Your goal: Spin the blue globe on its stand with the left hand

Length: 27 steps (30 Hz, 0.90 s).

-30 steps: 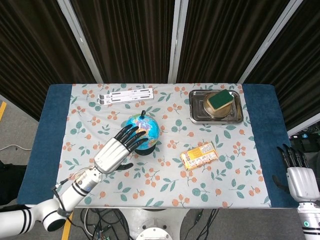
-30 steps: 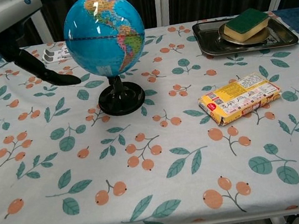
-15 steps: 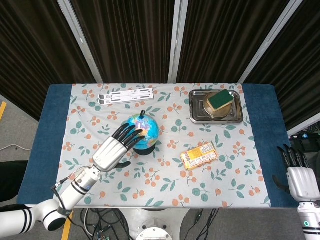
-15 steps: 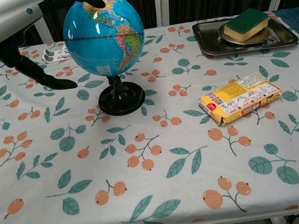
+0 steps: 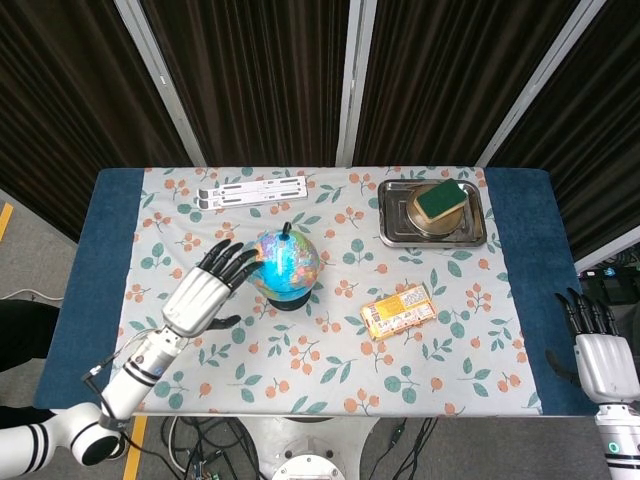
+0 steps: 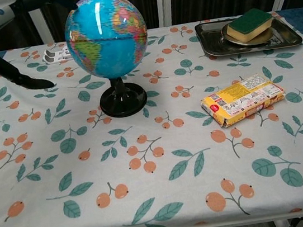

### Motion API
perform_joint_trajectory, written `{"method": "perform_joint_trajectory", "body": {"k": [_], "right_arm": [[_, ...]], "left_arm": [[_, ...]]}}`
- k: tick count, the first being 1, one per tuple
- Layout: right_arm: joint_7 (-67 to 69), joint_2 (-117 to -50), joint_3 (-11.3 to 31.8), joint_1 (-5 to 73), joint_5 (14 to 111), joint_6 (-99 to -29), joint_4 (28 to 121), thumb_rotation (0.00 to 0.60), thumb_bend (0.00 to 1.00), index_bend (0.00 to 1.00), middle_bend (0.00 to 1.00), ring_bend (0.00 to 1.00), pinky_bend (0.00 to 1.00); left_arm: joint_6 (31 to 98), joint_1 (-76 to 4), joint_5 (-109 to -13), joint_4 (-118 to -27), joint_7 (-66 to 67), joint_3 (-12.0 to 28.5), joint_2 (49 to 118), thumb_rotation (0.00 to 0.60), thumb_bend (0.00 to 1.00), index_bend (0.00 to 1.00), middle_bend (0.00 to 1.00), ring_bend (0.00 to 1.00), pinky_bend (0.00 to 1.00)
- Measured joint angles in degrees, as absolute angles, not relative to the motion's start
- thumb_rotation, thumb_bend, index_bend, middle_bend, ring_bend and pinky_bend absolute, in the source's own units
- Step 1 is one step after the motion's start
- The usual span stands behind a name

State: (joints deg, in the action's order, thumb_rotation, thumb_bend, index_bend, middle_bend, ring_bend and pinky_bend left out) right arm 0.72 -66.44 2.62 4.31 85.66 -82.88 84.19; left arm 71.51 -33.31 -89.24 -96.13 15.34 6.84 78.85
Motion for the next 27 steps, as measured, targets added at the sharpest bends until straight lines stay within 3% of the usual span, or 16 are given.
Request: {"method": "perform_joint_trajectory", "body": {"k": [11, 27], "right_arm": [[-0.1, -66.5, 2.6, 4.5, 85.8, -82.8, 84.8, 0.600, 0.22, 0.00, 0.00, 0.00, 0.00], [1.3, -66.7, 2.5, 4.4, 85.2, -82.1, 83.6, 0.600, 0.22, 0.00, 0.00, 0.00, 0.00]], "left_arm": [[75.0, -31.3, -90.2, -95.5, 12.8, 7.0, 76.8, 0.600, 0.04, 0.15, 0.10, 0.06, 0.08], [70.6, -36.0, -93.8, -96.4, 14.2, 7.2, 81.0, 0.600, 0.04, 0.15, 0.10, 0.06, 0.08]]}}
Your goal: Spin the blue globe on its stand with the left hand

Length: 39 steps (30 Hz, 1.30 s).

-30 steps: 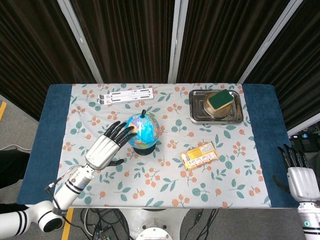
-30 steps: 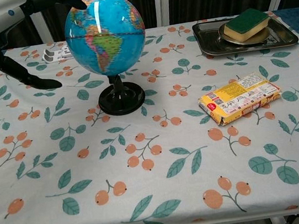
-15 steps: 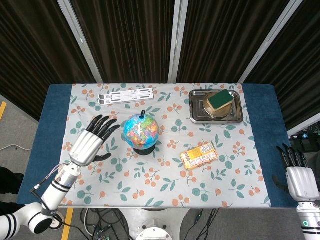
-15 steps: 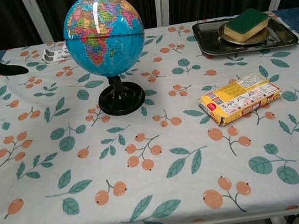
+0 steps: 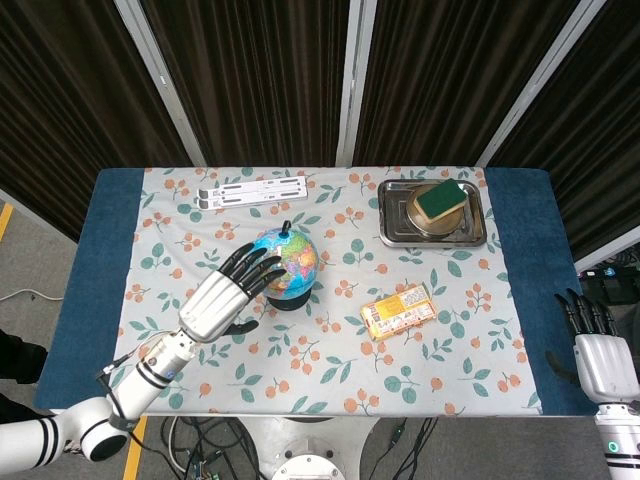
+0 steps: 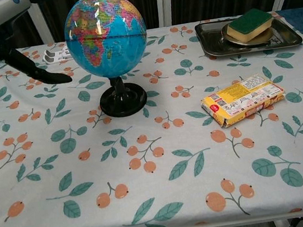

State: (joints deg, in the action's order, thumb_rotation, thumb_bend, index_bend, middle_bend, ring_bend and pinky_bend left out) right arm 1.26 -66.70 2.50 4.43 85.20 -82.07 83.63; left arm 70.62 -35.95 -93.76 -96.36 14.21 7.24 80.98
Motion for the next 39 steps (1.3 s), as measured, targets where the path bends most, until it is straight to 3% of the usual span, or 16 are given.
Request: {"method": "perform_joint_trajectory", "body": {"k": [23, 39], "right_arm": [[1.6, -66.5, 2.8, 4.4, 84.9, -82.4, 83.5, 0.600, 0.22, 0.00, 0.00, 0.00, 0.00], [0.5, -66.4, 2.7, 4.5, 85.2, -82.2, 84.5, 0.600, 0.22, 0.00, 0.00, 0.00, 0.00]], "left_arm": [[70.1, -34.6, -90.1, -94.3, 11.3, 6.3, 78.9, 0.600, 0.04, 0.15, 0.10, 0.07, 0.08], [76.8, -27.4, -86.4, -91.1, 6.9, 5.8, 73.2, 0.600, 0.04, 0.16, 0.11, 0.07, 0.08]]}}
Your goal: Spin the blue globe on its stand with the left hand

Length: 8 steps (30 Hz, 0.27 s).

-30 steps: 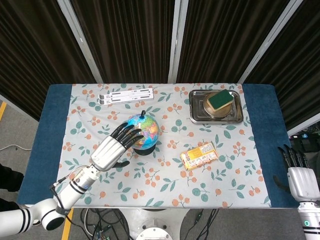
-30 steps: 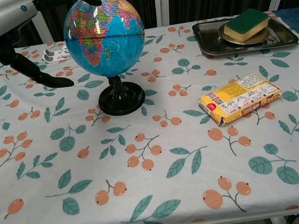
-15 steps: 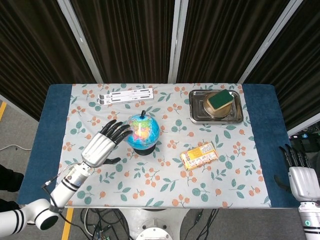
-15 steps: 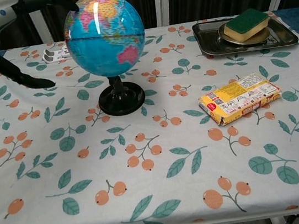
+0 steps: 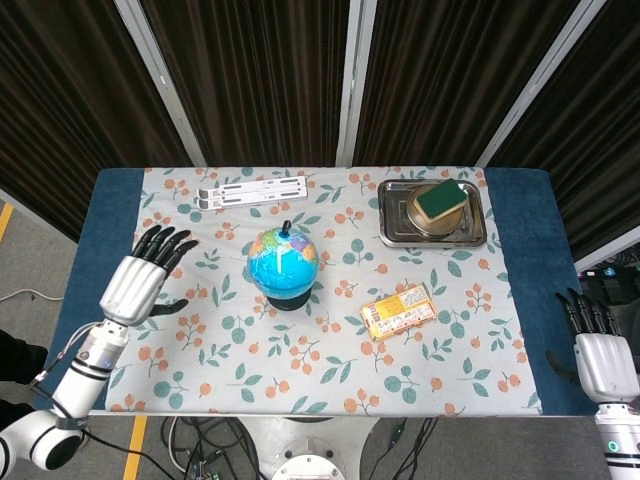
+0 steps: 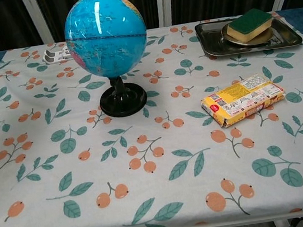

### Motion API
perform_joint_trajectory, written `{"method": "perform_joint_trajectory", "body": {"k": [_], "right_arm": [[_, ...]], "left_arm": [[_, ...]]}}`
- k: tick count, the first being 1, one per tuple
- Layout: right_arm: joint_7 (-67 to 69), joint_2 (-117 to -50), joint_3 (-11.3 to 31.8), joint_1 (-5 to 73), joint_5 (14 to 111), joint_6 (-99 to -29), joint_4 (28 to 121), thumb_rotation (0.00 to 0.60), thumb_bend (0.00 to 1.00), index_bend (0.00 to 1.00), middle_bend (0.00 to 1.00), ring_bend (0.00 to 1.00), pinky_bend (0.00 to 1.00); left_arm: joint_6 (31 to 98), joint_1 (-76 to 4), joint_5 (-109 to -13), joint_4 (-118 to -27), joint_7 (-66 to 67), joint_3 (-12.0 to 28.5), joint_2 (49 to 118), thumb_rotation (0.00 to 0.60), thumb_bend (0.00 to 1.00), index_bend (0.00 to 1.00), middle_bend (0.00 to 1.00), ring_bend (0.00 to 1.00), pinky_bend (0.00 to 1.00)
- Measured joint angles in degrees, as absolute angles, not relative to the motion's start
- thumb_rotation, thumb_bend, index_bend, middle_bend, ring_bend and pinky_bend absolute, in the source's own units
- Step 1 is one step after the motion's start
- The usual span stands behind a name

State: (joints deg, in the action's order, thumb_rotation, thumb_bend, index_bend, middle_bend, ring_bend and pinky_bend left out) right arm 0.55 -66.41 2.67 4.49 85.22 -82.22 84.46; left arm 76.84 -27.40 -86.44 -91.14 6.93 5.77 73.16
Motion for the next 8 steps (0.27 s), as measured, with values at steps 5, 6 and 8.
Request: {"method": "perform_joint_trajectory", "body": {"k": [5, 6, 8], "right_arm": [[-0.3, -66.4, 2.6, 4.6, 86.0, -82.6, 85.4, 0.600, 0.22, 0.00, 0.00, 0.00, 0.00], [-0.5, -66.4, 2.6, 4.6, 86.1, -82.7, 85.6, 0.600, 0.22, 0.00, 0.00, 0.00, 0.00], [-1.2, -66.4, 2.5, 4.7, 86.4, -82.8, 86.1, 0.600, 0.22, 0.00, 0.00, 0.00, 0.00]], "left_arm": [[80.6, -23.1, -86.4, -90.5, 7.9, 3.7, 72.5, 0.600, 0.04, 0.16, 0.11, 0.07, 0.08], [81.3, -22.1, -86.3, -90.3, 8.1, 3.2, 72.4, 0.600, 0.04, 0.16, 0.11, 0.07, 0.08], [83.3, -19.5, -85.7, -89.7, 8.2, 2.2, 72.1, 0.600, 0.04, 0.16, 0.11, 0.07, 0.08]]}}
